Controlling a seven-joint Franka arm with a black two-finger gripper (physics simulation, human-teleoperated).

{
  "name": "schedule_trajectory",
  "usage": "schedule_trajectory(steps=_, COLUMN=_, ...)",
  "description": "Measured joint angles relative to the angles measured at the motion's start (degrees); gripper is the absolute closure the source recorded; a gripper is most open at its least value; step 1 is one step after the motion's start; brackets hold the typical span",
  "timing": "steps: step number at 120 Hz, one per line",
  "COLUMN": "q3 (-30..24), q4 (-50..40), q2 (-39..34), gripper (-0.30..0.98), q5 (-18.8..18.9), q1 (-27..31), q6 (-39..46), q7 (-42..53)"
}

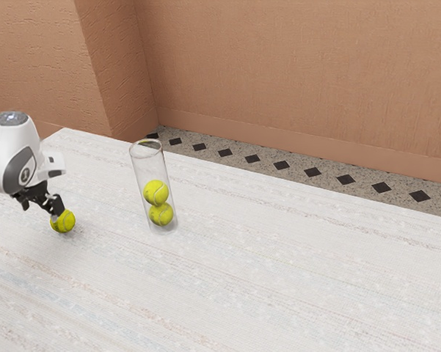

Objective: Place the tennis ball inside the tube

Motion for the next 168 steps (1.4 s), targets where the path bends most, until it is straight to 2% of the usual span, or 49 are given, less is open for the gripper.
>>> schedule_trajectory(steps=12, q3=-2.48, q4=0.70, q2=1.17, gripper=0.00, q5=-0.33, q1=1.93, q6=0.44, q7=0.28)
schedule_trajectory(steps=32, q3=-10.75, q4=6.29, q2=2.26, gripper=0.00, q5=-1.12, q1=8.73, q6=-1.53, q7=1.69)
schedule_trajectory(steps=49, q3=-21.67, q4=9.72, q2=4.95, gripper=0.00, q5=-1.13, q1=20.45, q6=-5.07, q7=3.57)
schedule_trajectory(steps=60, q3=-24.93, q4=10.65, q2=6.61, gripper=0.00, q5=-1.00, q1=23.74, q6=-6.23, q7=4.77)
schedule_trajectory(steps=102, q3=-30.02, q4=13.24, q2=10.71, gripper=0.00, q5=-0.54, q1=26.96, q6=-7.63, q7=8.33)
schedule_trajectory(steps=155, q3=-30.49, q4=13.32, q2=13.18, gripper=0.00, q5=-2.14, q1=28.54, q6=-7.63, q7=10.85)
schedule_trajectory(steps=168, q3=-30.48, q4=13.29, q2=13.23, gripper=0.07, q5=-3.02, q1=28.68, q6=-7.62, q7=11.20)
